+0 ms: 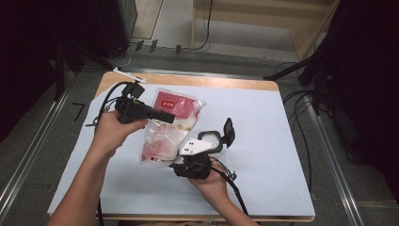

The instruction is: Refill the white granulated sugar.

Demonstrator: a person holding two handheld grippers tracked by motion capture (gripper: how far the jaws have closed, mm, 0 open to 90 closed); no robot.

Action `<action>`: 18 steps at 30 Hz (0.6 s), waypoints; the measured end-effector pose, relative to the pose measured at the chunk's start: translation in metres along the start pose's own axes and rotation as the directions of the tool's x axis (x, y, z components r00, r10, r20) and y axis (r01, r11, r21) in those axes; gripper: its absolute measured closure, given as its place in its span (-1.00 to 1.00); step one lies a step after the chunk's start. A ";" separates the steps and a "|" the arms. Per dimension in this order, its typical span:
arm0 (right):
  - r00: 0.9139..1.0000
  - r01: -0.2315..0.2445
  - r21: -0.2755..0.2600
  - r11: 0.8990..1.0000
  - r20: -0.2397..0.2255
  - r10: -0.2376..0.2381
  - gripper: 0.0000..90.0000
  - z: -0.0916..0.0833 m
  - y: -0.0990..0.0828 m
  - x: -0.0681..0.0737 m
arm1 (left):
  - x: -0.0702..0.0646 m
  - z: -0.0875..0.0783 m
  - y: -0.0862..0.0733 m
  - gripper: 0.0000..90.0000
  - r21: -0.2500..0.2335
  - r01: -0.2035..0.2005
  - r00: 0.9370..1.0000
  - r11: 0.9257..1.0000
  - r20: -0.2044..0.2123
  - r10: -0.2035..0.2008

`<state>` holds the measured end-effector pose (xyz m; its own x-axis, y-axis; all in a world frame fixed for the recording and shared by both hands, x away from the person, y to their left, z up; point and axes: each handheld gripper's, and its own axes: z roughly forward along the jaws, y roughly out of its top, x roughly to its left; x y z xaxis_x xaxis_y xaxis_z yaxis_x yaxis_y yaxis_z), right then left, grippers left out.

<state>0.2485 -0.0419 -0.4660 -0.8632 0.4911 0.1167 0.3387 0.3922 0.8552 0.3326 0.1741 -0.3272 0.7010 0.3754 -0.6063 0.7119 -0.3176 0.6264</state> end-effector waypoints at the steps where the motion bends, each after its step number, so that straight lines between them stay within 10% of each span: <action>1: 1.000 -0.011 -0.001 1.000 0.007 0.011 0.29 -0.001 0.001 -0.001 | -0.001 -0.002 0.000 0.96 0.000 -0.001 1.000 1.000 0.013 0.001; 7: 0.997 -0.075 -0.002 0.997 0.035 0.075 0.31 -0.015 0.008 -0.016 | -0.006 -0.014 0.000 0.97 -0.054 -0.038 0.999 0.998 0.024 0.039; 18: 1.000 -0.016 0.065 0.998 0.023 0.015 0.29 -0.011 0.010 -0.011 | -0.011 -0.024 0.001 1.00 -0.124 -0.029 1.000 0.992 0.005 0.029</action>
<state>0.2573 -0.0521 -0.4534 -0.8493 0.5147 0.1175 0.3761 0.4338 0.8188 0.3242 0.1911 -0.3082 0.7219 0.3615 -0.5900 0.6807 -0.2178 0.6994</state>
